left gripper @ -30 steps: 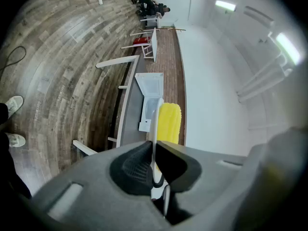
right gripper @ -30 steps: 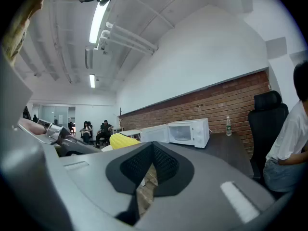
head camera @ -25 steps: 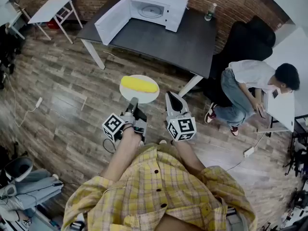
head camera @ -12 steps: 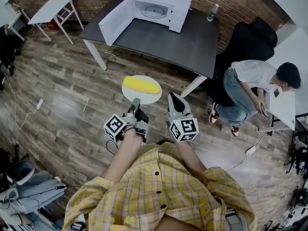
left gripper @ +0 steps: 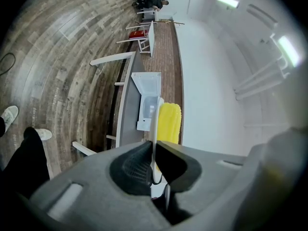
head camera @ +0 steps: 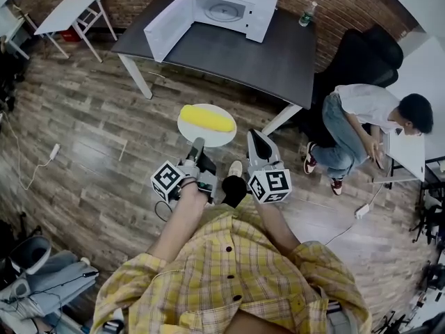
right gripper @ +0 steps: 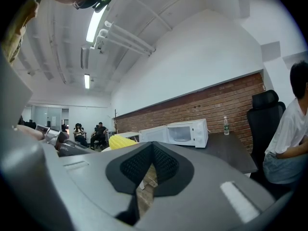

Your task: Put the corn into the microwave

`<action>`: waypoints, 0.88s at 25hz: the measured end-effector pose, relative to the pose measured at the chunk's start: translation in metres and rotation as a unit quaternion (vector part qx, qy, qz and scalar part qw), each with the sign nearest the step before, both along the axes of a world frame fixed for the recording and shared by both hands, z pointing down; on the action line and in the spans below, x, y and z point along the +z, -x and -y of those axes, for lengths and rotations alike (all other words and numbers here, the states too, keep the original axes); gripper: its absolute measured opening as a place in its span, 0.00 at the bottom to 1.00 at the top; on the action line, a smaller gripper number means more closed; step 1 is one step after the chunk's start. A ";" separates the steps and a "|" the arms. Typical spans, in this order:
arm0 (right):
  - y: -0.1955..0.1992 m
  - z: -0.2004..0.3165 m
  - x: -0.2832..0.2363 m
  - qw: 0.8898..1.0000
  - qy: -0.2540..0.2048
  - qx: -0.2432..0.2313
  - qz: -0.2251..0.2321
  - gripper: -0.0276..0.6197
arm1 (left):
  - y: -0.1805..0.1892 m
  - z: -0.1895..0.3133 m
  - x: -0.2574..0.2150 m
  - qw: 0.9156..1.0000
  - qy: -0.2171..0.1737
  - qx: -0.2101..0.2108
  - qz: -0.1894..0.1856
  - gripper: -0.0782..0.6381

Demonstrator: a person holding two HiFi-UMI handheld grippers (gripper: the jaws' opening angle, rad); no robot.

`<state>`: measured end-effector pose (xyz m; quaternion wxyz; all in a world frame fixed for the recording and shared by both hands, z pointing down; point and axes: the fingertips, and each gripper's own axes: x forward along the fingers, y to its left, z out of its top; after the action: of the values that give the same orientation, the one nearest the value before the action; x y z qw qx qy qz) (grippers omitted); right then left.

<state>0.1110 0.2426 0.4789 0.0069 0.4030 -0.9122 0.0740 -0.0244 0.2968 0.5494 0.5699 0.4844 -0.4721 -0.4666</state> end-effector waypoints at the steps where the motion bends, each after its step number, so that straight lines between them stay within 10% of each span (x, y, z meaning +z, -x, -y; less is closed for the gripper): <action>1: 0.002 0.001 0.000 1.000 0.001 0.001 0.000 0.05 | 0.002 0.002 0.000 1.000 -0.001 0.000 0.001 0.14; 22: 0.044 0.113 0.017 1.000 0.007 0.000 -0.007 0.05 | 0.040 0.112 0.016 1.000 0.002 0.004 -0.019 0.15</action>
<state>0.0675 0.1292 0.4959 0.0165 0.4032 -0.9117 0.0772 -0.0648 0.1851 0.5653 0.5815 0.4765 -0.4602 -0.4723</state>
